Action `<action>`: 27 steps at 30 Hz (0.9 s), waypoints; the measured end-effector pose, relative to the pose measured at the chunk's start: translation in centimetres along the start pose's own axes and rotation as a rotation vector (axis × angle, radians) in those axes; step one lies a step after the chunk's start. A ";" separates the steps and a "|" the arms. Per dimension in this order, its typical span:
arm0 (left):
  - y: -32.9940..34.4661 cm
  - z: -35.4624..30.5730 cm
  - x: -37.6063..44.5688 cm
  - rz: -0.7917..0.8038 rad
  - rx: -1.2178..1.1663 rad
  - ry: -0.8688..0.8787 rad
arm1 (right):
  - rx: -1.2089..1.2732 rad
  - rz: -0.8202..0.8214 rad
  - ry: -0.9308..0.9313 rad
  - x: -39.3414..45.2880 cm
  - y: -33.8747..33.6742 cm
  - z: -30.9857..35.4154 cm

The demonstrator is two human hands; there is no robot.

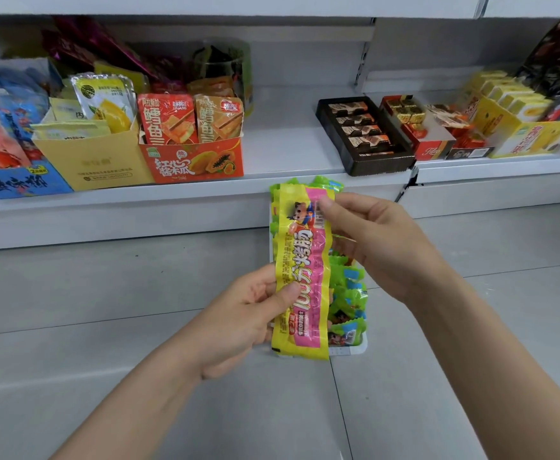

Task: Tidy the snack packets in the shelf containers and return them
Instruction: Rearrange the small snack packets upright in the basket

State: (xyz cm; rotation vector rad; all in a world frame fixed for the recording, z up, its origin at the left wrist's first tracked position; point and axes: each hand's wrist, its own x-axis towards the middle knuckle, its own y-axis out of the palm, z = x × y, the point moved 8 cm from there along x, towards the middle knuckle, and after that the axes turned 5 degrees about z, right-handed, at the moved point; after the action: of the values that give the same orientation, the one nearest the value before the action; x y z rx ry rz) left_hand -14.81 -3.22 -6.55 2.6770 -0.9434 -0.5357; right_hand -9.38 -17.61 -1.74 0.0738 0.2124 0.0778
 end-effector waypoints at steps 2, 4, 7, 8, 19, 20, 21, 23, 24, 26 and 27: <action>0.0 0.2 -0.1 0.006 -0.073 -0.027 | 0.030 -0.158 -0.040 0.0 -1.2 0.1; 0.0 0.4 -0.3 0.027 -0.178 -0.056 | 0.016 -0.279 -0.082 -0.3 -2.4 0.3; 0.1 0.5 -0.5 0.080 -0.264 -0.066 | -0.001 -0.357 -0.114 -0.5 -3.6 0.5; 0.1 0.6 -0.6 0.090 -0.279 -0.065 | 0.009 -0.371 -0.118 -0.5 -3.9 0.4; -4.2 -2.7 -1.7 -0.524 0.555 0.333 | -0.037 -0.209 -0.009 -1.5 -4.5 0.0; -4.3 -3.5 -2.3 -0.593 0.727 0.408 | -0.030 -0.169 0.020 -1.7 -4.3 0.1; -3.9 -4.4 -2.8 -0.632 0.889 0.496 | -0.027 -0.136 0.039 -2.0 -4.1 0.1; -2.7 -5.1 -3.4 -0.617 1.068 0.644 | -0.053 -0.080 0.039 -2.5 -3.8 0.4; -2.5 -5.0 -3.4 -0.600 1.064 0.669 | -0.060 -0.055 0.023 -2.7 -3.6 0.7; -2.6 -4.8 -3.5 -0.601 1.016 0.662 | -0.027 -0.001 0.011 -3.2 -3.5 1.1; -2.8 -4.5 -3.4 -0.598 0.968 0.631 | -0.021 0.025 0.007 -3.4 -3.5 1.3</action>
State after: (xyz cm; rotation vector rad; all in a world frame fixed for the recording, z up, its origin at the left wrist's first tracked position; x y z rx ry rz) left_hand -13.85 1.60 -2.56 3.5723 -0.1832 0.8978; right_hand -12.21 -21.44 -0.02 0.0555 0.2180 0.1054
